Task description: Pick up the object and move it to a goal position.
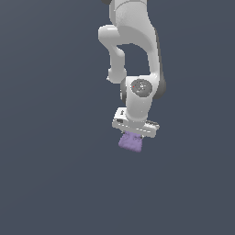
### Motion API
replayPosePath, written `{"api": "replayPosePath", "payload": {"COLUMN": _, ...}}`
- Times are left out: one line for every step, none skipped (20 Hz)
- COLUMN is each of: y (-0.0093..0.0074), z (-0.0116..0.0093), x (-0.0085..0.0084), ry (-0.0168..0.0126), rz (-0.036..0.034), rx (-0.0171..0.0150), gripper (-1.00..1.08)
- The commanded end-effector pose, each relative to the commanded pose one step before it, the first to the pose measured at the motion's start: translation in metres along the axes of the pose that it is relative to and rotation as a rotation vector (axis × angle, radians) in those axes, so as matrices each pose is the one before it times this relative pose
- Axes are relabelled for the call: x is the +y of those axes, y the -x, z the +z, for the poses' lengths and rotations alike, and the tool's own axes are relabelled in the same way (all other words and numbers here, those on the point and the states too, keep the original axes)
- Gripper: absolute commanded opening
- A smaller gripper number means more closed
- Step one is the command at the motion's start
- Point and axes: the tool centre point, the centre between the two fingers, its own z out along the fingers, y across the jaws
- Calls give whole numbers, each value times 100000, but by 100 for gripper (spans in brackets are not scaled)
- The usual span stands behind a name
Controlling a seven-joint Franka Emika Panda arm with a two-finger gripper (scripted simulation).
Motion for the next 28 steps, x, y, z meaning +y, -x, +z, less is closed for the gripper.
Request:
{"api": "replayPosePath", "payload": {"y": 27, "z": 158, "x": -153, "ry": -35, "rz": 791, "rx": 161, "gripper": 100}}
{"api": "replayPosePath", "payload": {"y": 15, "z": 16, "x": -37, "ry": 0, "rz": 0, "rx": 0, "gripper": 100}}
{"api": "replayPosePath", "payload": {"y": -2, "z": -50, "x": 67, "ry": 20, "rz": -317, "rx": -93, "gripper": 100}}
{"api": "replayPosePath", "payload": {"y": 1, "z": 39, "x": -2, "ry": 0, "rz": 0, "rx": 0, "gripper": 100}}
{"api": "replayPosePath", "payload": {"y": 4, "z": 117, "x": -5, "ry": 0, "rz": 0, "rx": 0, "gripper": 100}}
{"api": "replayPosePath", "payload": {"y": 7, "z": 194, "x": -8, "ry": 0, "rz": 0, "rx": 0, "gripper": 100}}
{"api": "replayPosePath", "payload": {"y": 11, "z": 270, "x": -10, "ry": 0, "rz": 0, "rx": 0, "gripper": 100}}
{"api": "replayPosePath", "payload": {"y": -1, "z": 336, "x": 25, "ry": -3, "rz": 67, "rx": 18, "gripper": 100}}
{"api": "replayPosePath", "payload": {"y": 20, "z": 421, "x": -15, "ry": 0, "rz": 0, "rx": 0, "gripper": 100}}
{"api": "replayPosePath", "payload": {"y": 9, "z": 484, "x": 21, "ry": -3, "rz": 67, "rx": 18, "gripper": 100}}
{"api": "replayPosePath", "payload": {"y": 29, "z": 565, "x": -18, "ry": 0, "rz": 0, "rx": 0, "gripper": 100}}
{"api": "replayPosePath", "payload": {"y": 8, "z": 583, "x": 33, "ry": -4, "rz": 94, "rx": 26, "gripper": 100}}
{"api": "replayPosePath", "payload": {"y": 24, "z": 528, "x": -19, "ry": 0, "rz": 0, "rx": 0, "gripper": 100}}
{"api": "replayPosePath", "payload": {"y": 0, "z": 439, "x": 19, "ry": -3, "rz": 67, "rx": 18, "gripper": 100}}
{"api": "replayPosePath", "payload": {"y": 5, "z": 371, "x": -19, "ry": 0, "rz": 0, "rx": 0, "gripper": 100}}
{"api": "replayPosePath", "payload": {"y": -6, "z": 292, "x": -20, "ry": 0, "rz": 0, "rx": 0, "gripper": 100}}
{"api": "replayPosePath", "payload": {"y": -34, "z": 202, "x": 17, "ry": -5, "rz": 67, "rx": 17, "gripper": 100}}
{"api": "replayPosePath", "payload": {"y": -27, "z": 135, "x": -20, "ry": 0, "rz": 0, "rx": 0, "gripper": 100}}
{"api": "replayPosePath", "payload": {"y": -29, "z": 65, "x": -17, "ry": 0, "rz": 0, "rx": 0, "gripper": 100}}
{"api": "replayPosePath", "payload": {"y": -14, "z": 16, "x": -7, "ry": 0, "rz": 0, "rx": 0, "gripper": 100}}
{"api": "replayPosePath", "payload": {"y": 0, "z": 0, "x": 0, "ry": 0, "rz": 0, "rx": 0, "gripper": -100}}
{"api": "replayPosePath", "payload": {"y": 0, "z": 0, "x": 0, "ry": 0, "rz": 0, "rx": 0, "gripper": -100}}
{"api": "replayPosePath", "payload": {"y": 0, "z": 0, "x": 0, "ry": 0, "rz": 0, "rx": 0, "gripper": -100}}
{"api": "replayPosePath", "payload": {"y": 0, "z": 0, "x": 0, "ry": 0, "rz": 0, "rx": 0, "gripper": -100}}
{"api": "replayPosePath", "payload": {"y": 0, "z": 0, "x": 0, "ry": 0, "rz": 0, "rx": 0, "gripper": -100}}
{"api": "replayPosePath", "payload": {"y": 0, "z": 0, "x": 0, "ry": 0, "rz": 0, "rx": 0, "gripper": -100}}
{"api": "replayPosePath", "payload": {"y": 0, "z": 0, "x": 0, "ry": 0, "rz": 0, "rx": 0, "gripper": -100}}
{"api": "replayPosePath", "payload": {"y": 0, "z": 0, "x": 0, "ry": 0, "rz": 0, "rx": 0, "gripper": -100}}
